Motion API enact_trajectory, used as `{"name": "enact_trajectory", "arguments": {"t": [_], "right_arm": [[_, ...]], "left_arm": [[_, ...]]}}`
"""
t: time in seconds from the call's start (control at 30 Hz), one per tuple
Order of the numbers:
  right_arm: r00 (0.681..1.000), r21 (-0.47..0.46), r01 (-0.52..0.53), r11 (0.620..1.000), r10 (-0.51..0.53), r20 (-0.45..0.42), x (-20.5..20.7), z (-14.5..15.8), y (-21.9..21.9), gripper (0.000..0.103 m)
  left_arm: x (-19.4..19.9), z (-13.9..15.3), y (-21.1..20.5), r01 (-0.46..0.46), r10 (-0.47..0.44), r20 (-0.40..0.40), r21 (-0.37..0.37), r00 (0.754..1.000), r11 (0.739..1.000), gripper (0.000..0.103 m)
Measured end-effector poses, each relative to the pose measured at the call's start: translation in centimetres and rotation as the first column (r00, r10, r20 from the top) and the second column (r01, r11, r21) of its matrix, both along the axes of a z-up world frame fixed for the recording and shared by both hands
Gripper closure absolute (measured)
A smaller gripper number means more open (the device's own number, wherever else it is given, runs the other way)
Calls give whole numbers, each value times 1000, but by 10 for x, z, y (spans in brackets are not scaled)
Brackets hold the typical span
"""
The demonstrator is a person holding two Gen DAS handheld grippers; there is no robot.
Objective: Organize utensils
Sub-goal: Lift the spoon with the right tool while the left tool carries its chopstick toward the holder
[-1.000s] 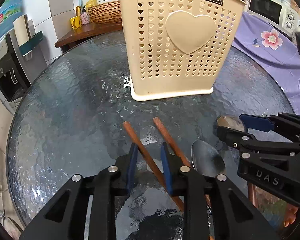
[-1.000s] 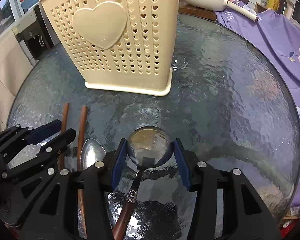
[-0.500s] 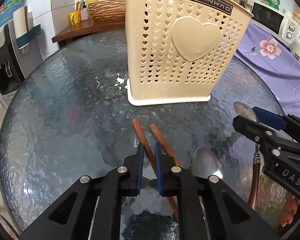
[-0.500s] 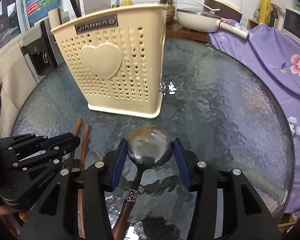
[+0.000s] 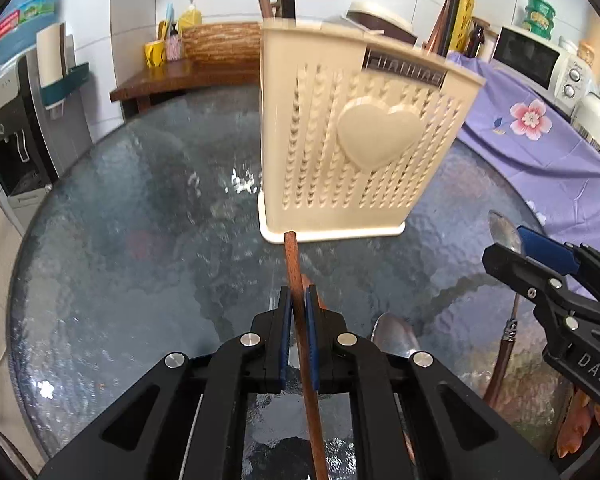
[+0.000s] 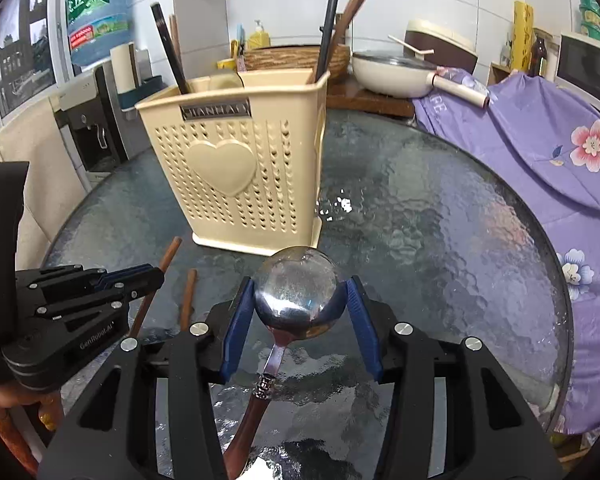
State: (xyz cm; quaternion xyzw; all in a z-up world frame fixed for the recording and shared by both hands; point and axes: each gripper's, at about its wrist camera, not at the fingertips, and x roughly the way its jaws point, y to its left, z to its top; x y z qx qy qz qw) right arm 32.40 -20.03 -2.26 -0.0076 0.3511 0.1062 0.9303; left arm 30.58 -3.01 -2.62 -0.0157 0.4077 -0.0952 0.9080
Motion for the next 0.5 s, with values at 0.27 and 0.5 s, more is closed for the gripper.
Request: {"name": "enact_trajectory", "arguments": {"t": [0.27,0.5], "right_arm": [[999,-4,-14,1000,14,44,-16,18,-2,55],[997,-20,-20,1000,21,76,-27,26,-3,55]], "left_arm": [[-27,39,3,4,-3,124,-9,992,1000,96],[-41,60,8,12,-8,180,-21,984,1000,96]]}}
